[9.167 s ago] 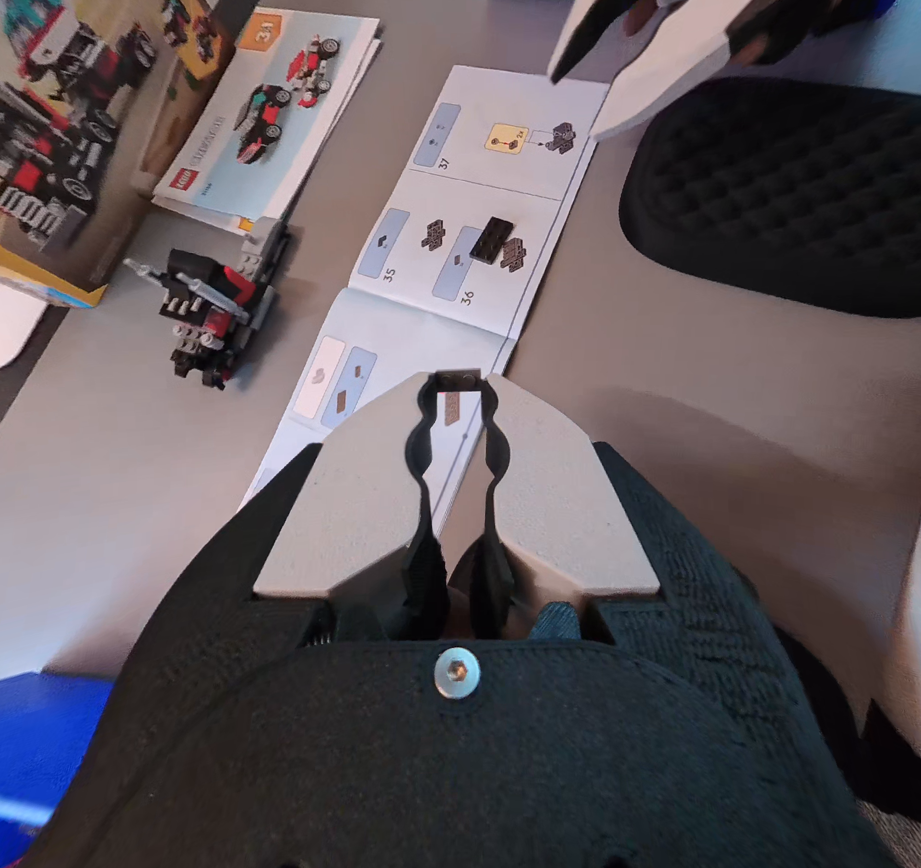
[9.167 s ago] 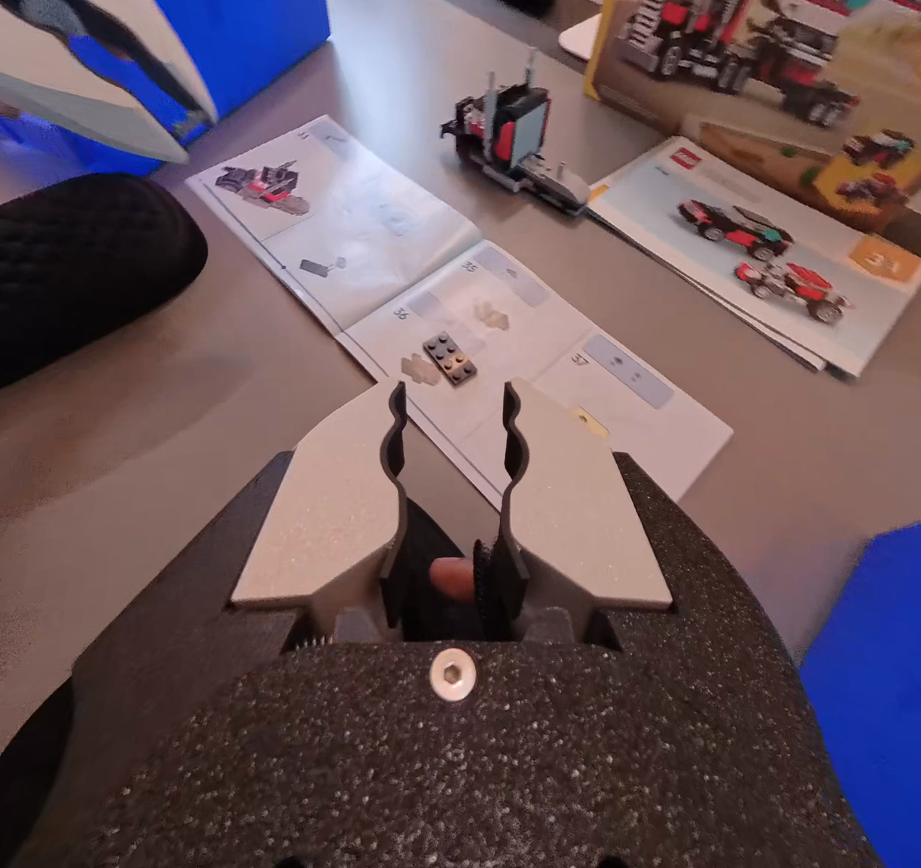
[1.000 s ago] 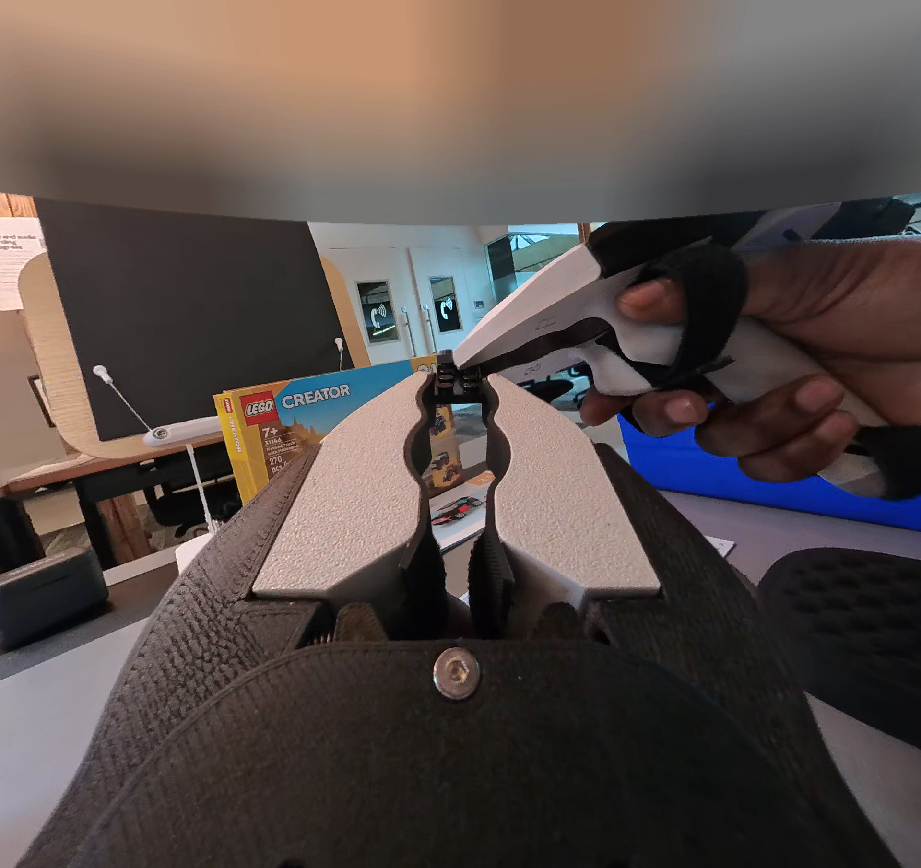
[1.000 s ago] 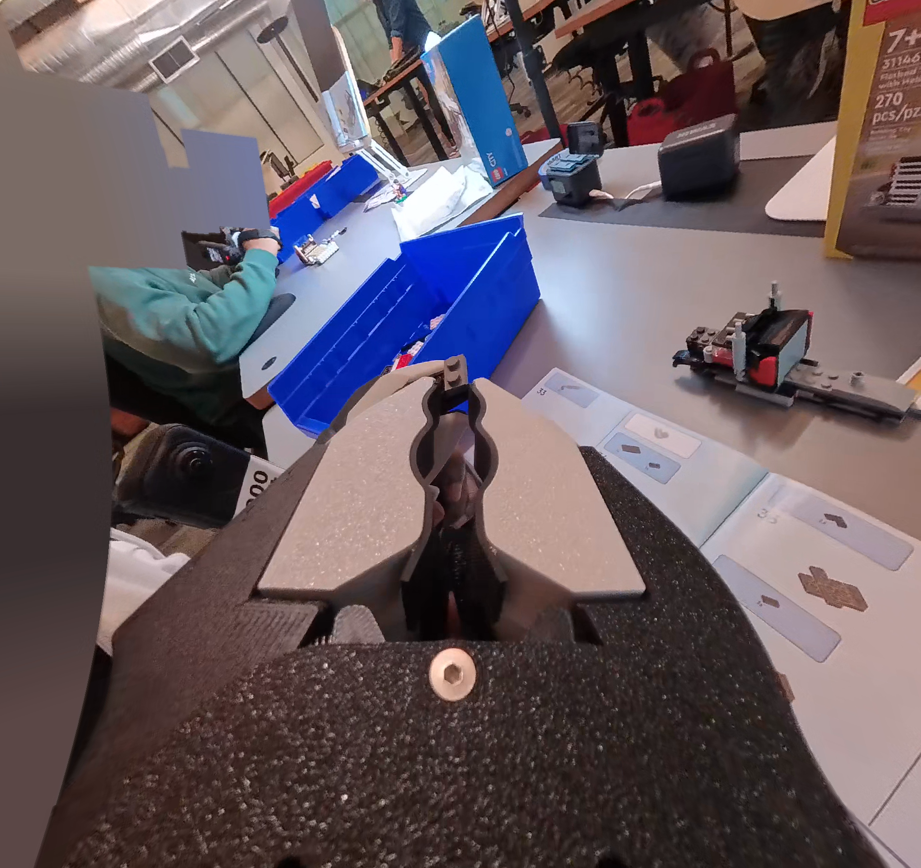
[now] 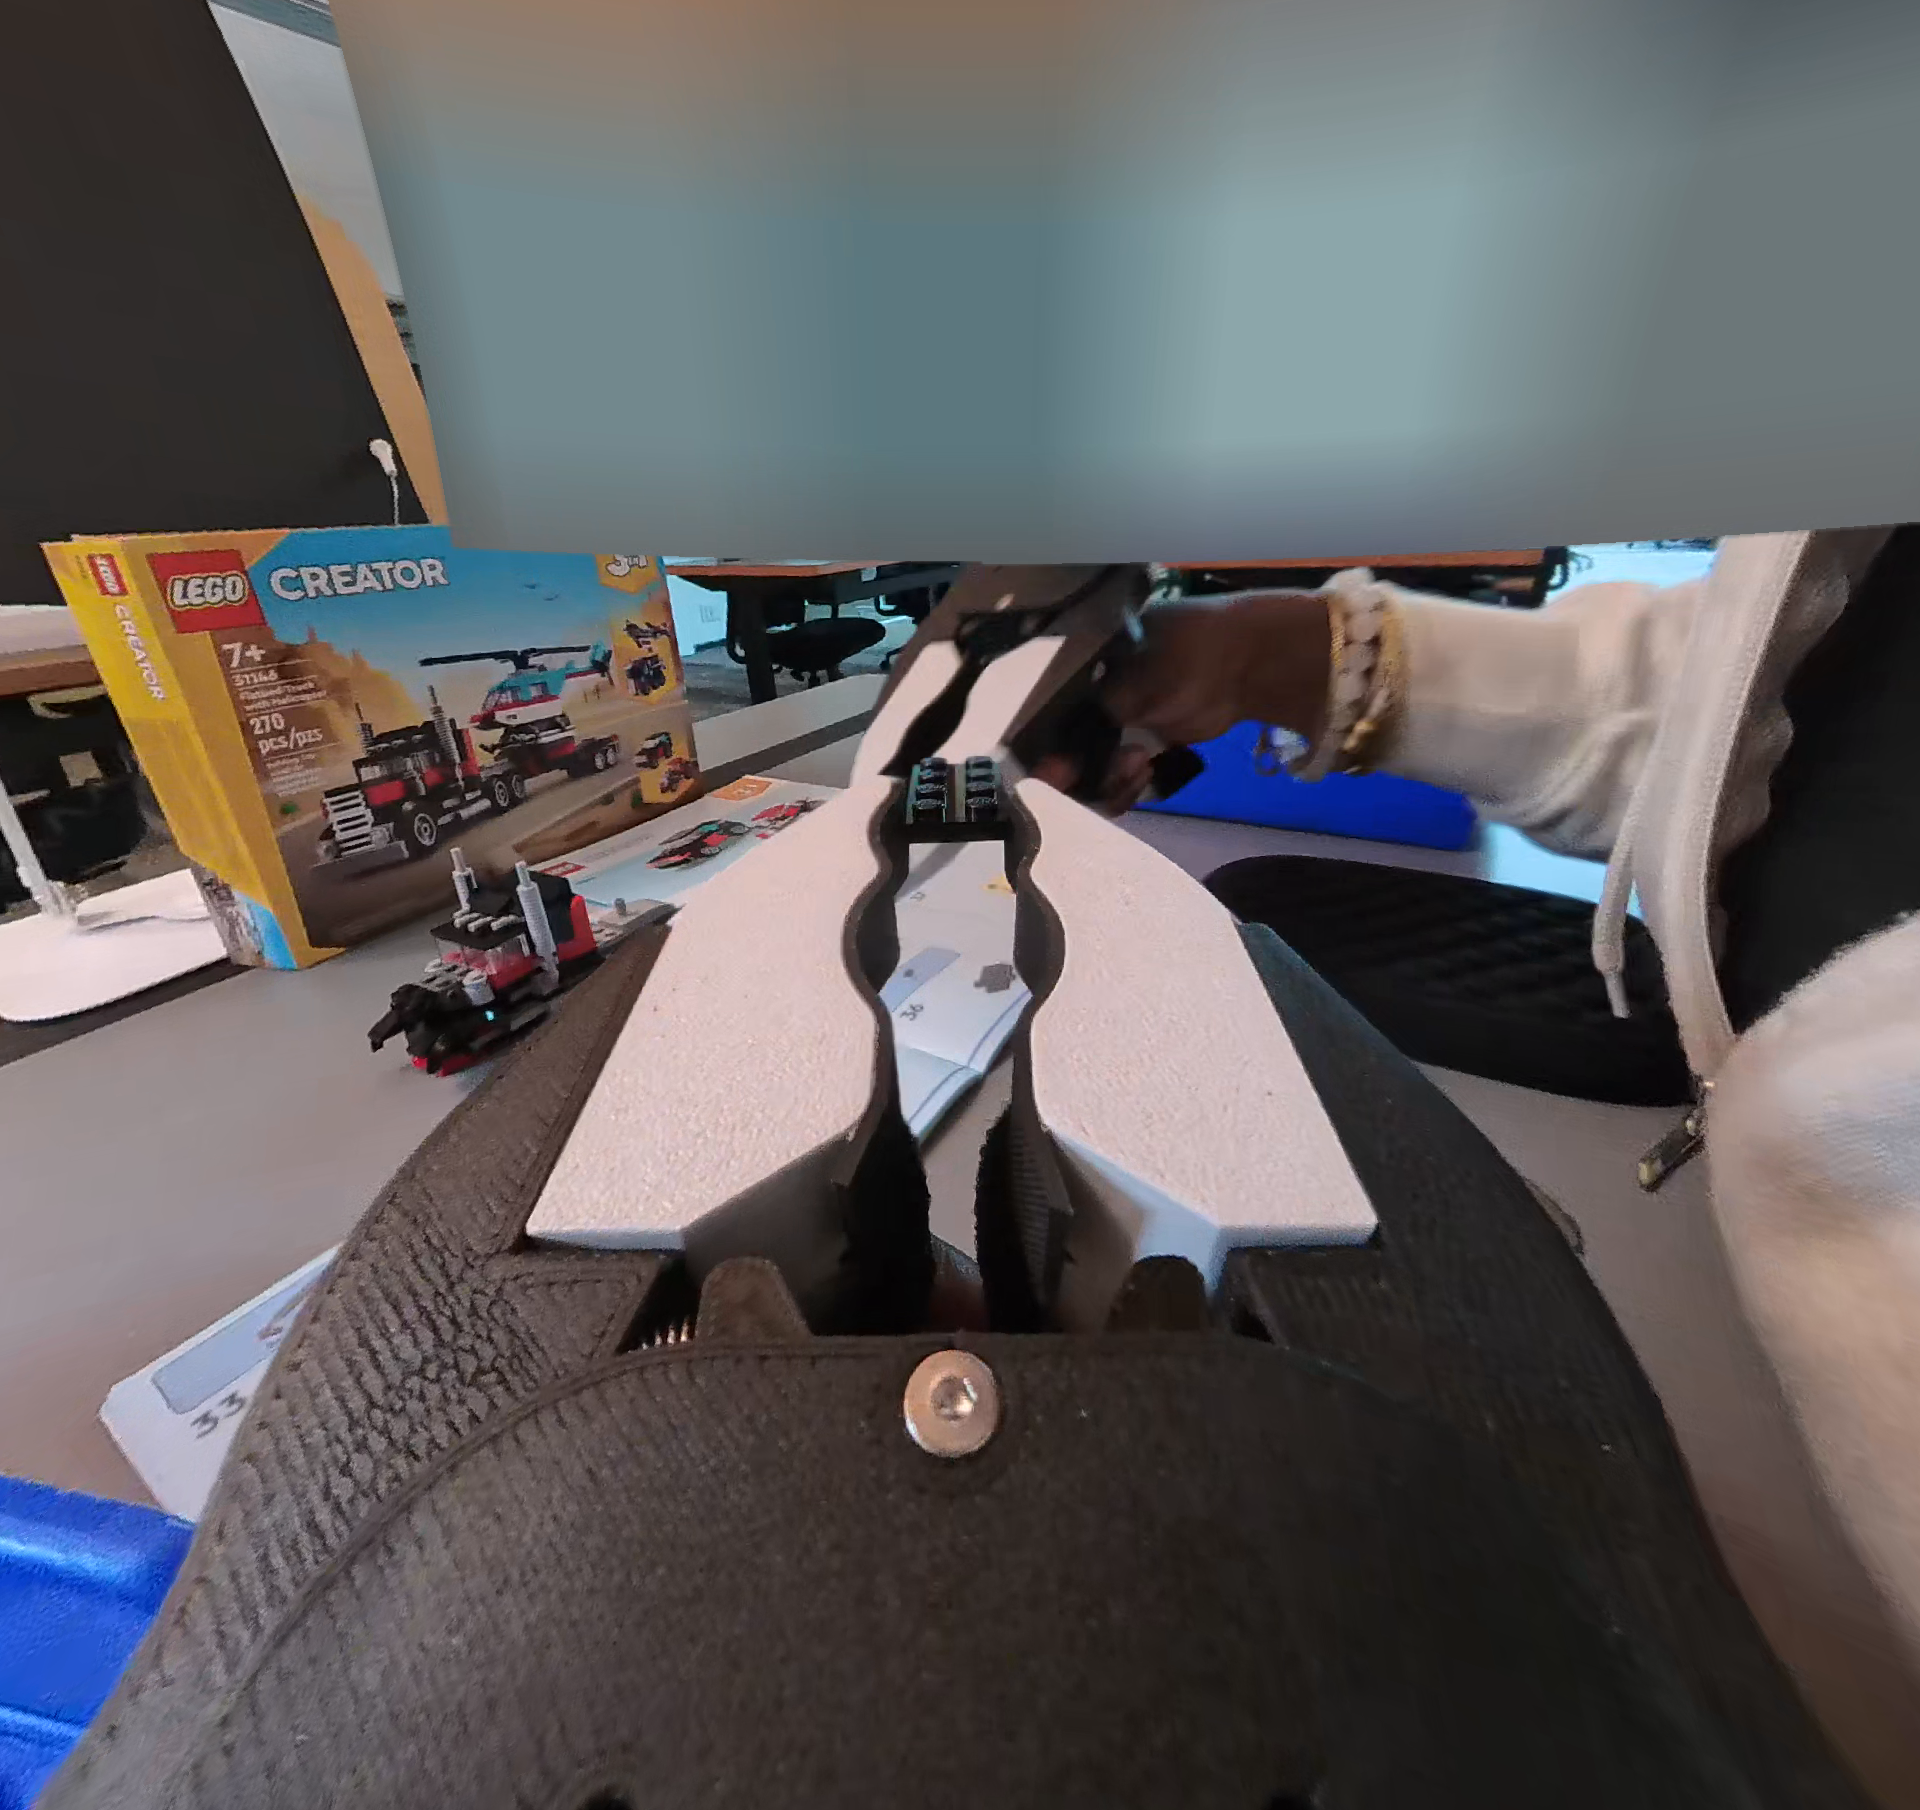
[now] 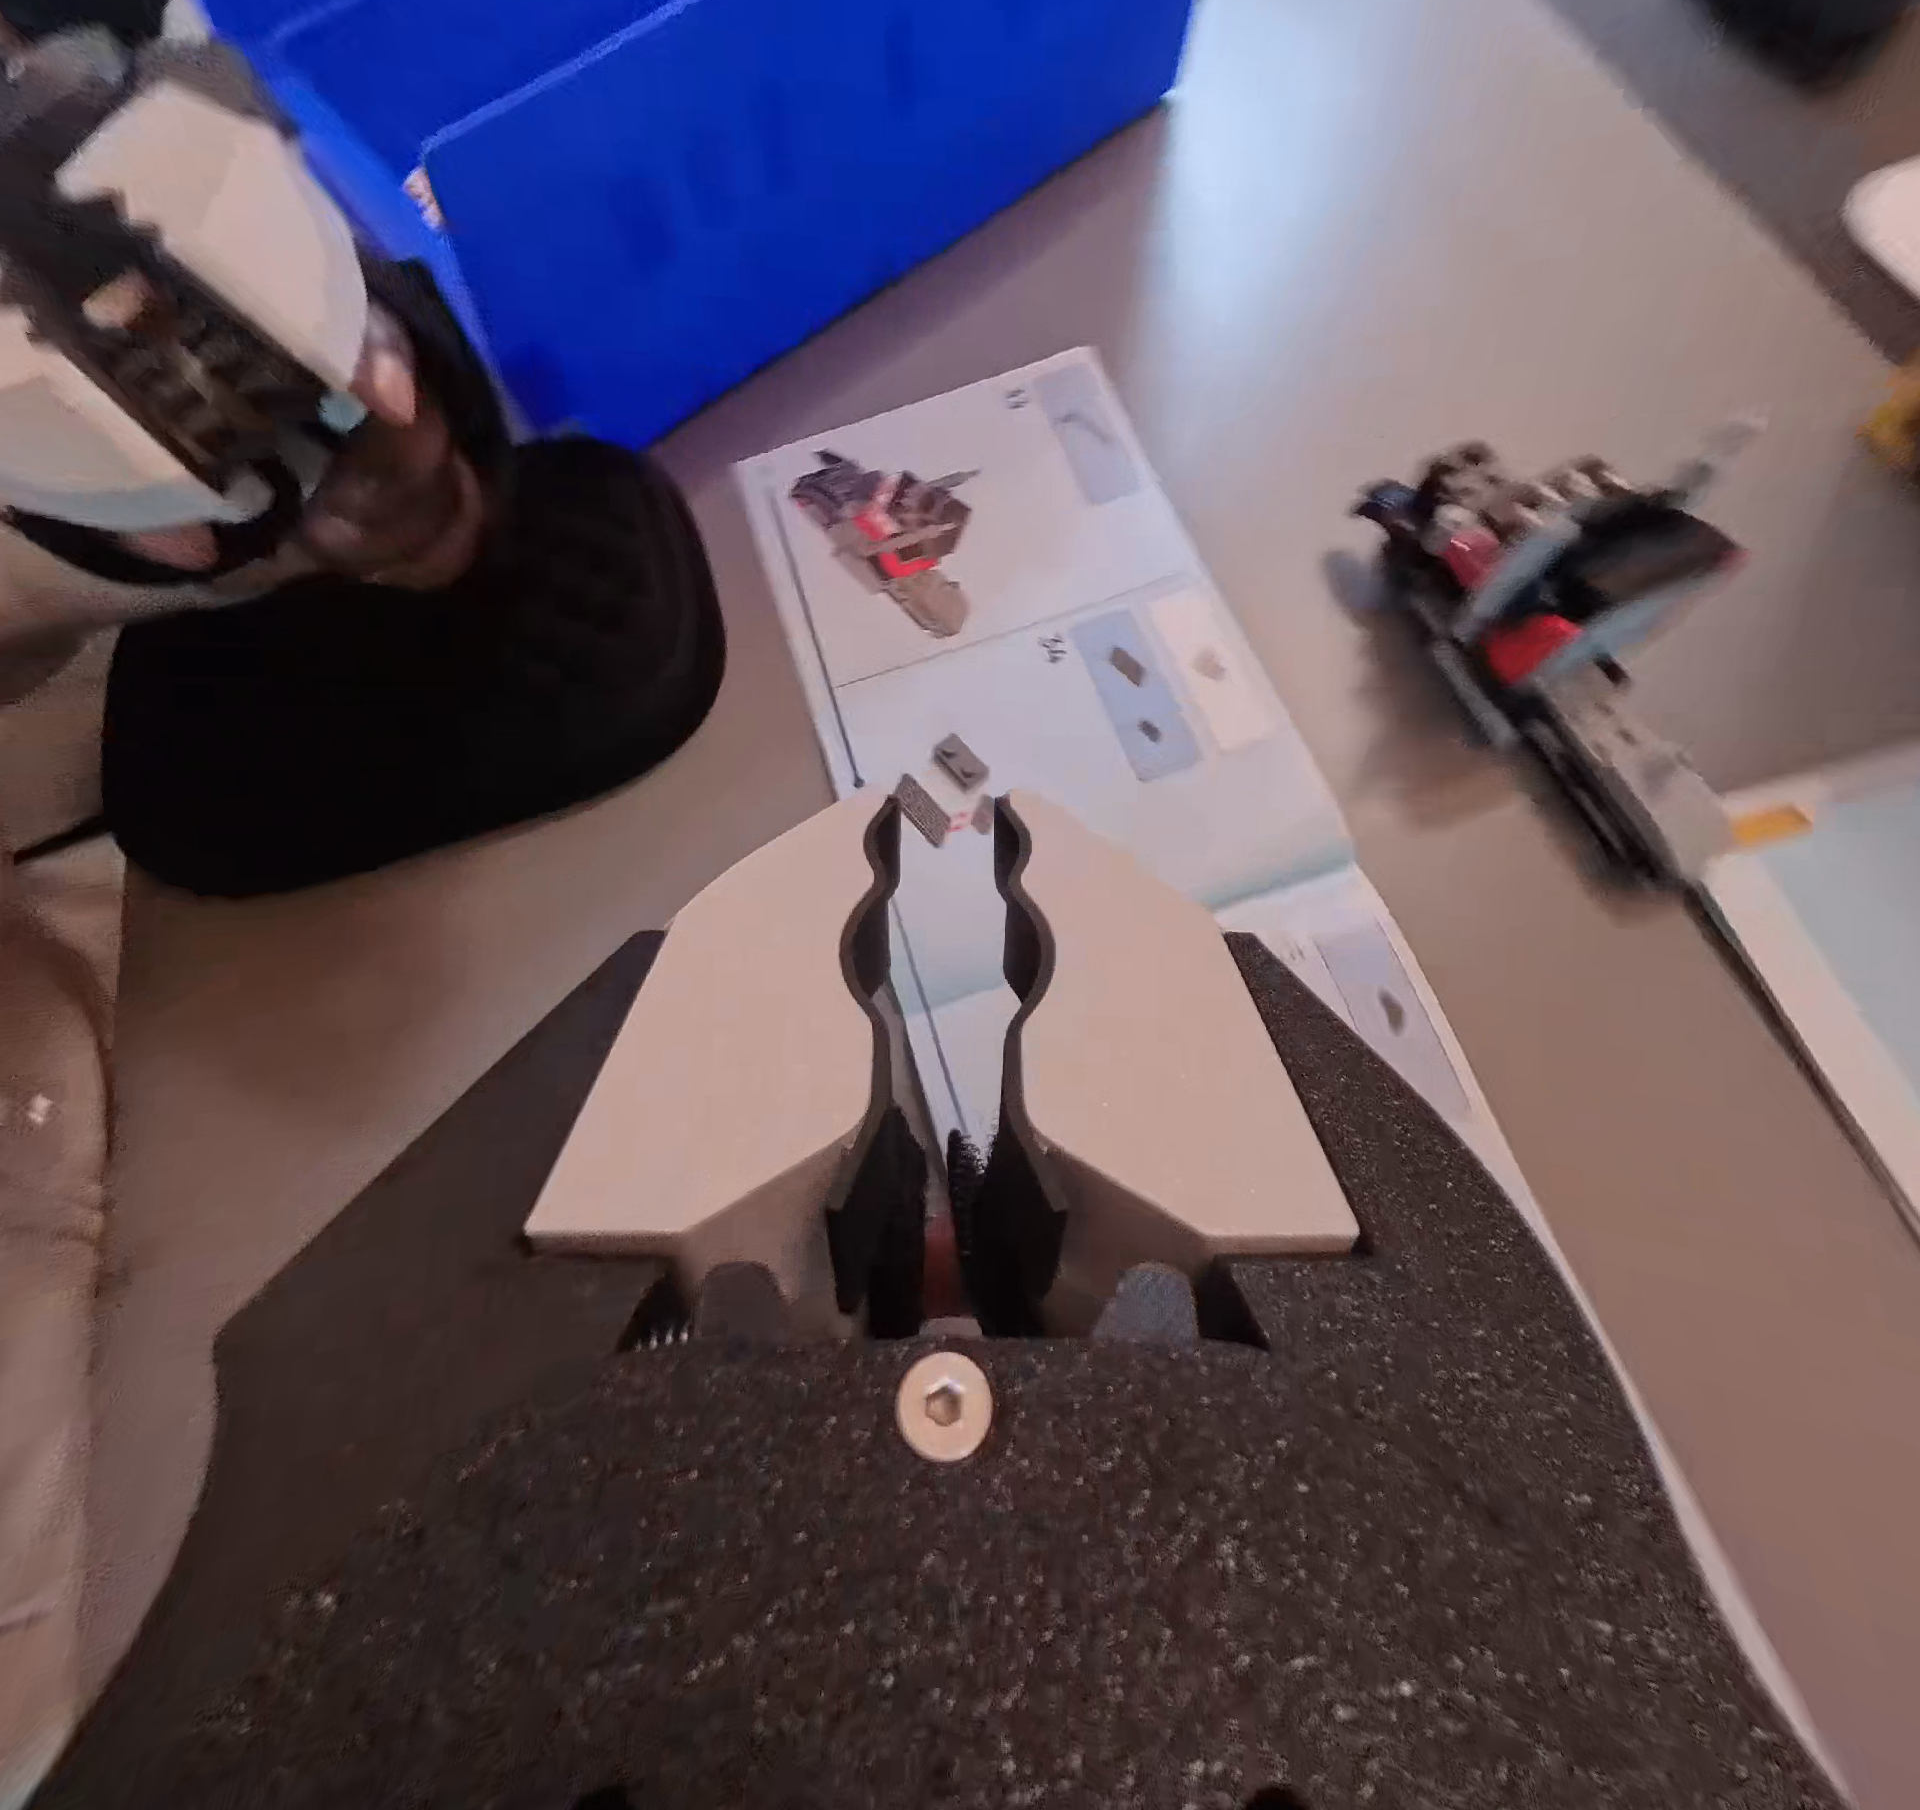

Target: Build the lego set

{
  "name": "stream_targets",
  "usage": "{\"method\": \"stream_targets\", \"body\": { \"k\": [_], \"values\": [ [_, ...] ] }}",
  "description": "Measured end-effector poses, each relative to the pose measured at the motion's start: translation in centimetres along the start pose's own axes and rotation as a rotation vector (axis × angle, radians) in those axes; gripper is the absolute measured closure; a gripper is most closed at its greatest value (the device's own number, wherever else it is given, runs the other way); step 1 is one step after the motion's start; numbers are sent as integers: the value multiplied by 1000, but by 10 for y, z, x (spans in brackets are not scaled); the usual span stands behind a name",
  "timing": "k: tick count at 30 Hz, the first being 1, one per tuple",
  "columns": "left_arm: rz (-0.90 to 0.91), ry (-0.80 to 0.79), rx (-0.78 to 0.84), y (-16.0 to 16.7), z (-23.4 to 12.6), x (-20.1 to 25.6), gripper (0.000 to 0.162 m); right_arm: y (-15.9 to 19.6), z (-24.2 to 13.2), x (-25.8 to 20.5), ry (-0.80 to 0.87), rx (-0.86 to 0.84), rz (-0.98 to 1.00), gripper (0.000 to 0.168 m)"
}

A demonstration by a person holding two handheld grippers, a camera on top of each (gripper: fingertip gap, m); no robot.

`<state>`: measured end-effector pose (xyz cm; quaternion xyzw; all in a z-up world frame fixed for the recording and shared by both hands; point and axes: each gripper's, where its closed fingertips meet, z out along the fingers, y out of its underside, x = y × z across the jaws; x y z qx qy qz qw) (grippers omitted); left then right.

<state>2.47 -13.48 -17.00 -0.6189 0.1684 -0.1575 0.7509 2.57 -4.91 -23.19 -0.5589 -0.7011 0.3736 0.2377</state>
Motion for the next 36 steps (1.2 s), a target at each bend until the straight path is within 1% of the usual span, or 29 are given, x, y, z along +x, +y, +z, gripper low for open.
{"method": "stream_targets", "body": {
  "k": [3,5,10,15,16,17,18,20,21,23,25,27,29,31,33,36],
  "values": [
    [-15,26,22,-3,2,2,144,8,30,-12,-194,-92,-193,151],
    [-34,43,32,-3,4,3,144,12,45,-4,-235,-147,-314,152],
    [-37,61,9,1,7,5,144,17,63,-1,-374,-236,-409,152],
    [-54,35,7,2,9,0,144,29,78,3,-378,-296,-436,153],
    [-54,32,7,2,10,0,144,33,80,3,-373,-302,-435,156],
    [-52,32,9,1,11,0,144,30,81,2,-358,-271,-433,160],
    [-51,26,13,0,13,-1,144,32,80,5,-332,-273,-425,160],
    [-54,-15,37,-3,18,-6,144,28,70,12,-239,-244,-342,160],
    [-60,-61,57,-5,22,-11,144,20,59,15,-189,-193,-266,160],
    [-69,-181,78,-6,33,-24,144,-3,26,20,-71,-64,-75,160],
    [-35,-307,87,-4,47,-33,144,-28,-17,23,52,76,104,160],
    [13,-349,115,-6,64,-27,144,-46,-55,12,118,176,208,160],
    [56,-342,141,-8,79,-14,144,-51,-77,0,197,188,227,160],
    [89,-324,157,-8,87,-4,144,-49,-87,-13,255,161,219,160],
    [98,-306,155,-6,90,0,144,-46,-89,-25,279,139,220,160],
    [144,-297,152,-5,90,5,144,-40,-89,-29,351,91,191,160]
  ]
}}
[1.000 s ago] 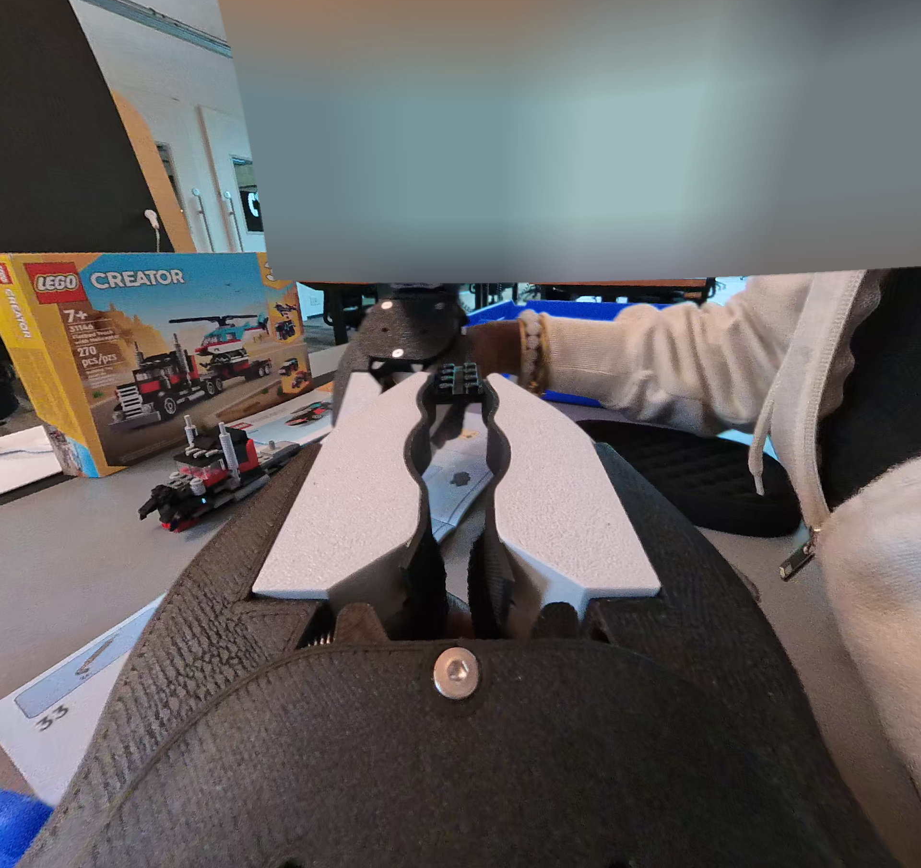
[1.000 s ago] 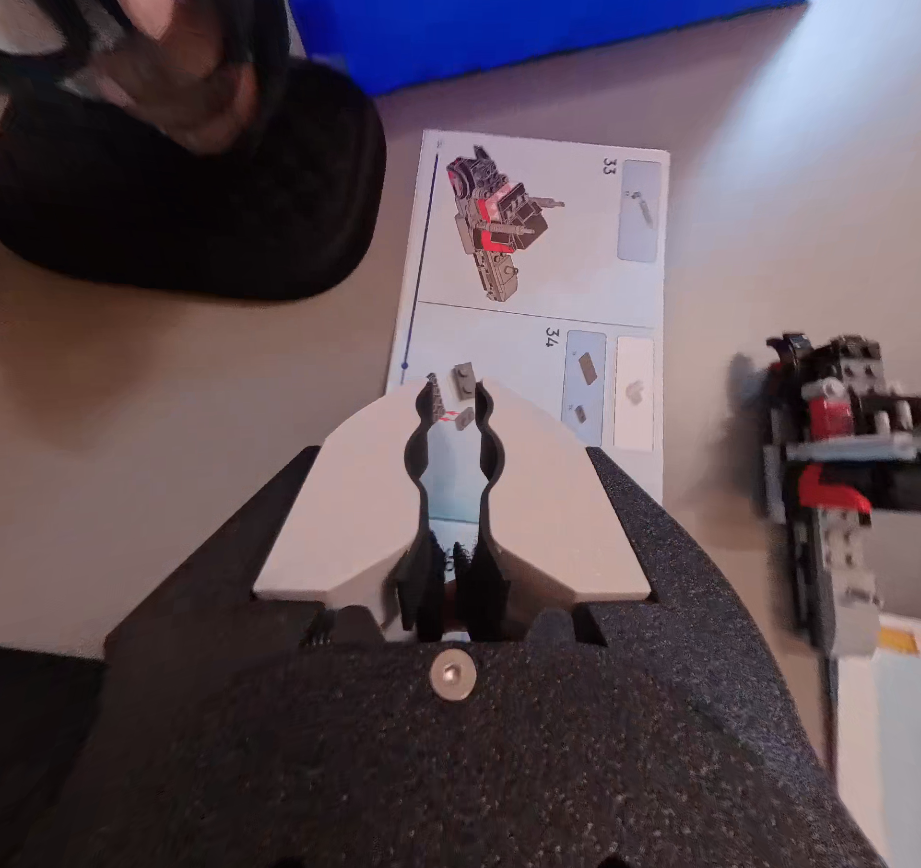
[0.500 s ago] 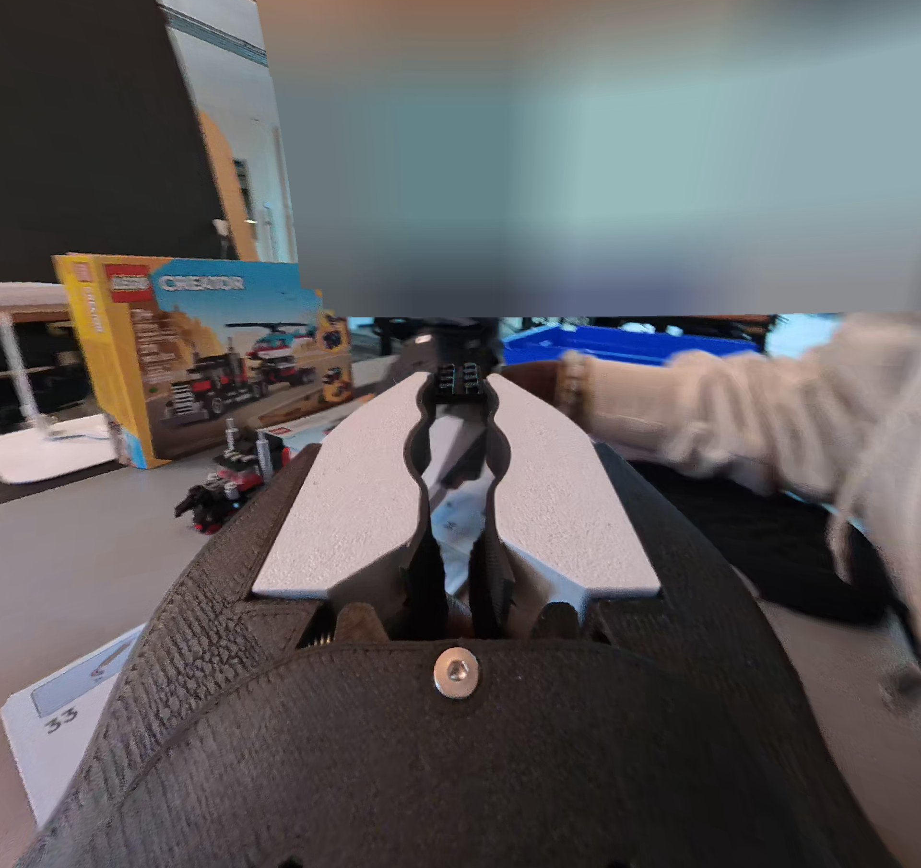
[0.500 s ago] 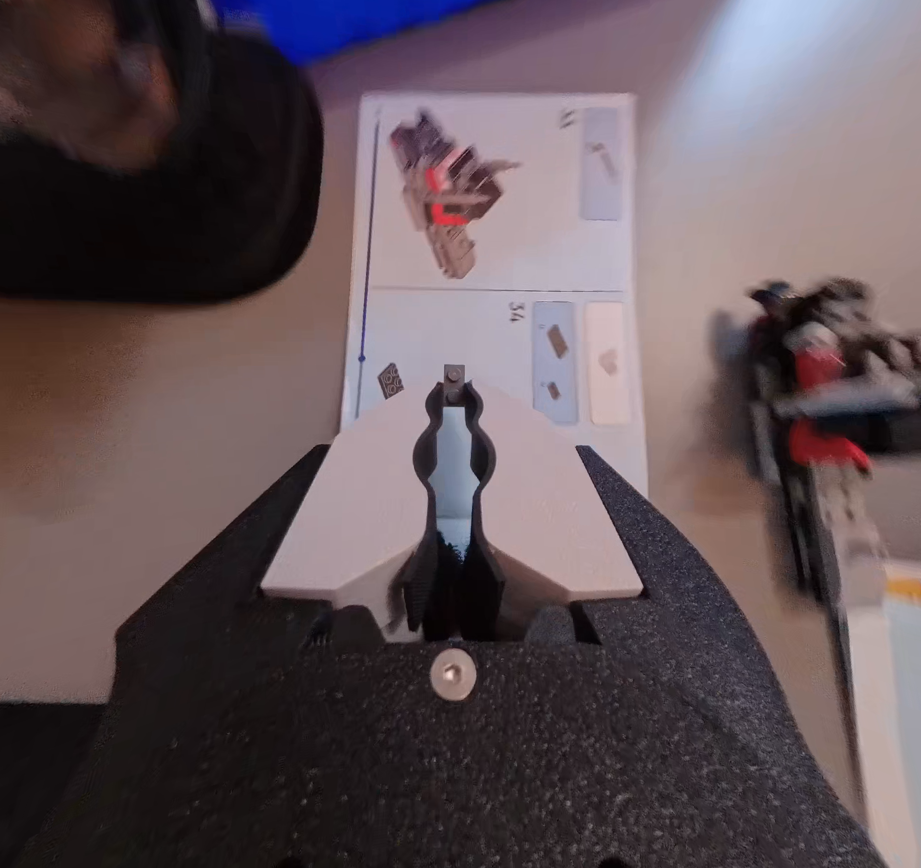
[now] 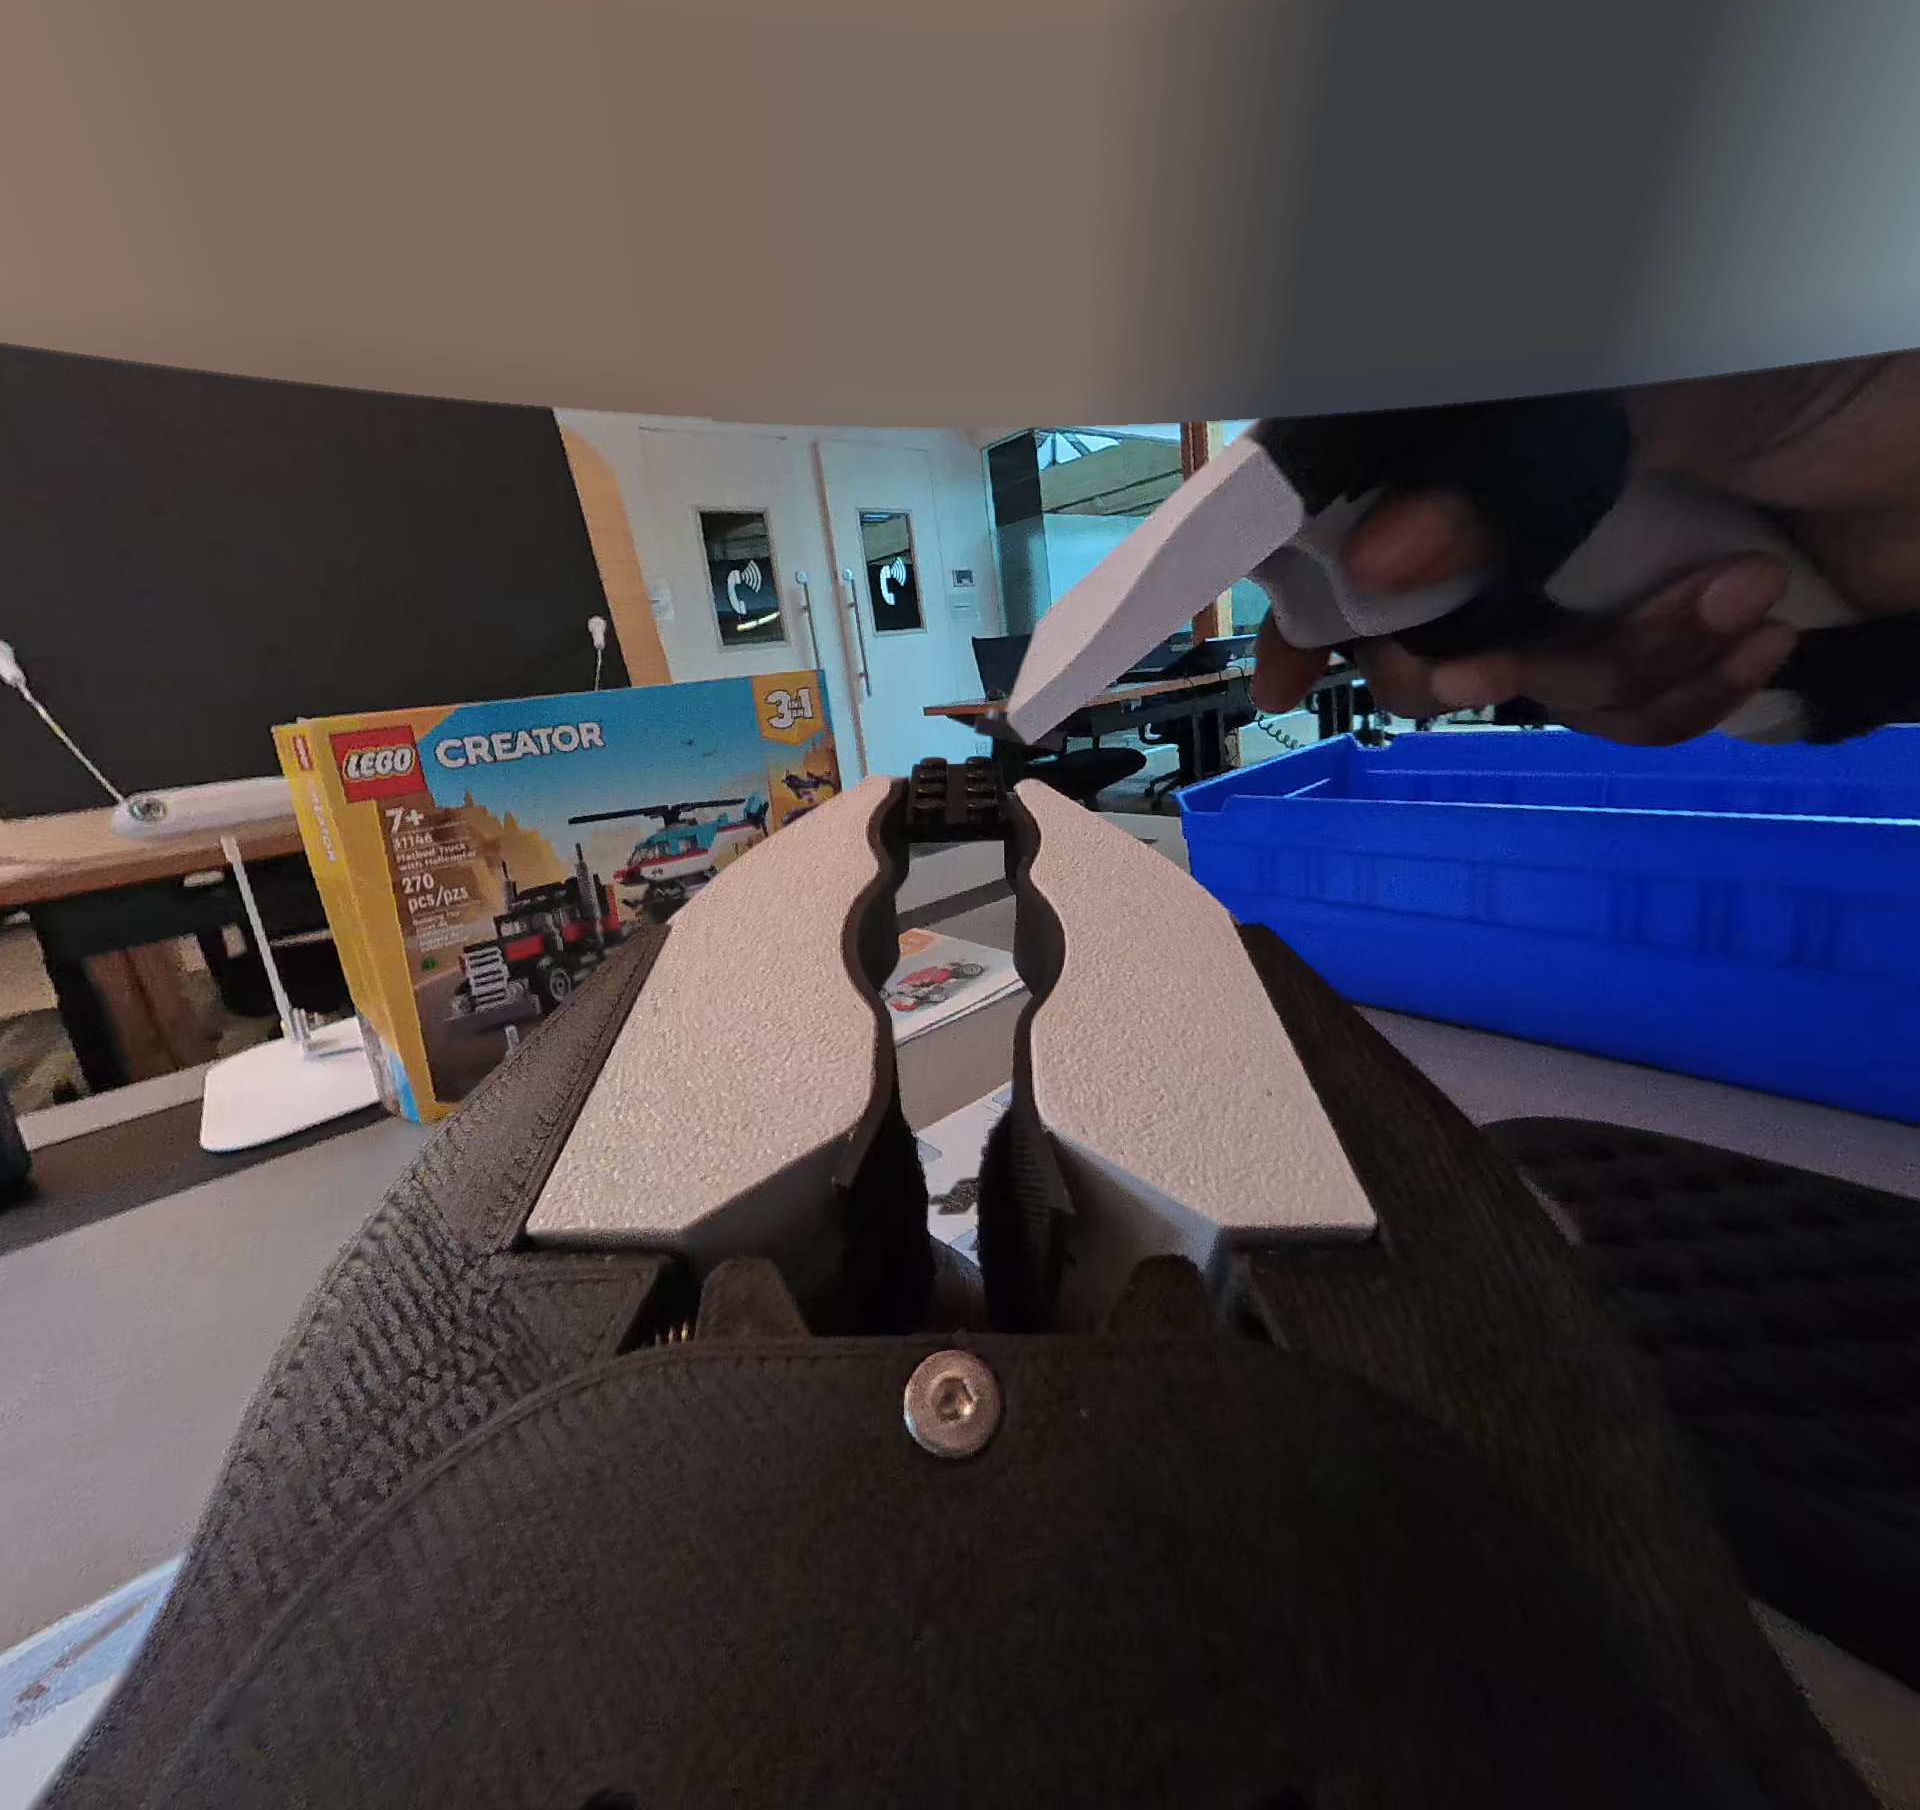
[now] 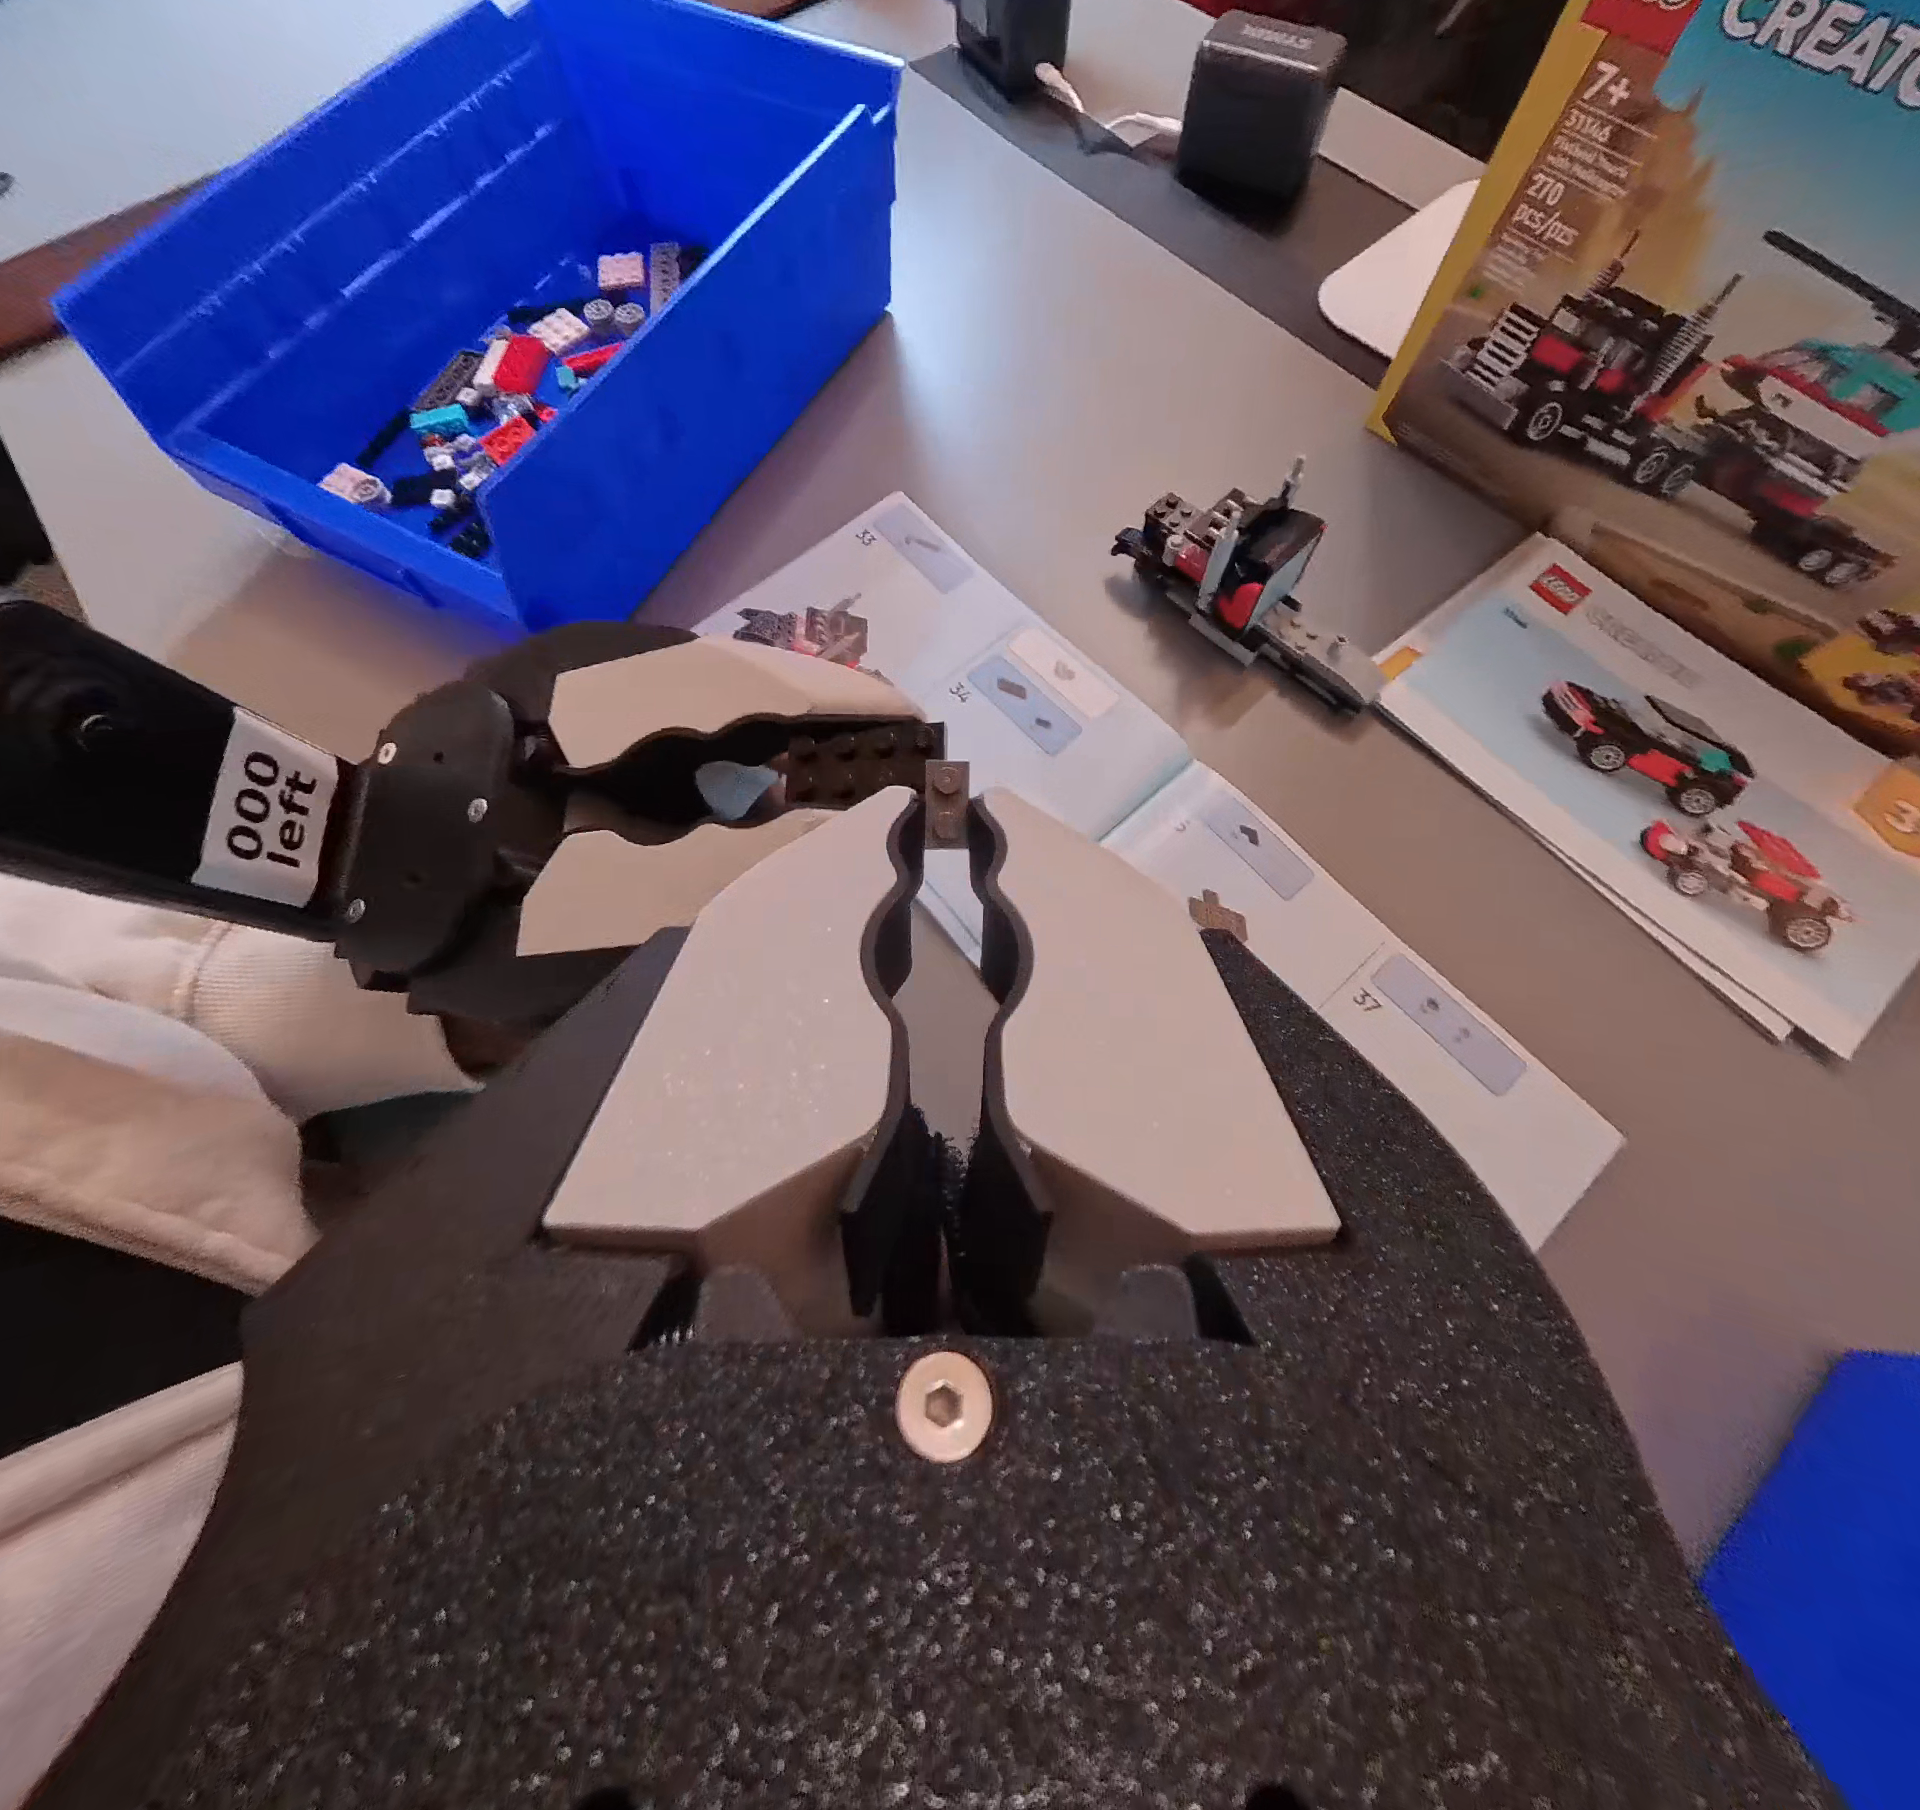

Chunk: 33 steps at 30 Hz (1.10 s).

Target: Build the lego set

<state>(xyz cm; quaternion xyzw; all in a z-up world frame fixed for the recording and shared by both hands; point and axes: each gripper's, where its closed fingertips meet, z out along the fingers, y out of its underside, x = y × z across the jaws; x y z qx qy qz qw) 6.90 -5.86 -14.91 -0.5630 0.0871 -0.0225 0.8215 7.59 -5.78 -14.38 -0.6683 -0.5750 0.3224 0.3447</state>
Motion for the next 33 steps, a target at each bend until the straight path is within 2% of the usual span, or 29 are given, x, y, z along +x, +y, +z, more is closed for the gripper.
{"method": "stream_targets", "body": {
  "k": [10,33],
  "values": [
    [102,36,1,1,-1,9,144,1,2,-6,-19,-32,-11,160],
    [73,48,6,2,-2,9,144,5,7,-5,-6,-69,-31,155]
  ]
}}
